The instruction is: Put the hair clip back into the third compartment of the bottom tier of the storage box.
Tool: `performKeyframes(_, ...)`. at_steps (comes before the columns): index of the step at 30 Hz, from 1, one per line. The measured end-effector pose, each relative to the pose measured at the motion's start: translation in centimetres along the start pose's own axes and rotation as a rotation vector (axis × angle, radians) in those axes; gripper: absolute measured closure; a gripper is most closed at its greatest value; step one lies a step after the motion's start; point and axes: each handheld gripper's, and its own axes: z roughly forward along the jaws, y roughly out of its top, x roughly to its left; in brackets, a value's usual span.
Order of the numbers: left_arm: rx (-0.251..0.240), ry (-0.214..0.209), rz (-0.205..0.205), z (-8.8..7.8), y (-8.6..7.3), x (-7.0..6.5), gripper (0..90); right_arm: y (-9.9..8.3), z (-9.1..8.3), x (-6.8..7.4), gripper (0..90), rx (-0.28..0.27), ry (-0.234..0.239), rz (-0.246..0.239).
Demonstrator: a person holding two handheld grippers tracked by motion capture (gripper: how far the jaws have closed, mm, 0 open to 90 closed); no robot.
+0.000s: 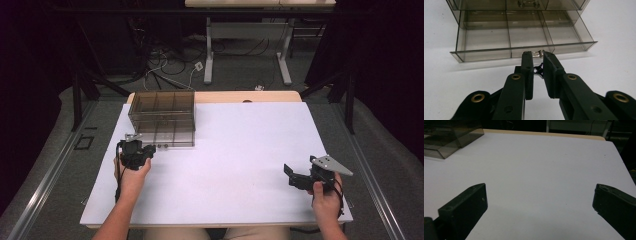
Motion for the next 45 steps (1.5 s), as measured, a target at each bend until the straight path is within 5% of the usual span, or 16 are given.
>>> performKeyframes(25,-0.072,-0.042,-0.003,-1.1,2.1,-0.9,79.6,0.0,0.4,-0.1,0.0,0.005,0.006,0.007)
performKeyframes(45,-0.058,-0.046,0.034,-0.6,4.8,-2.4,79.6,-0.2,0.3,-0.4,0.0,0.0,0.001,0.021)
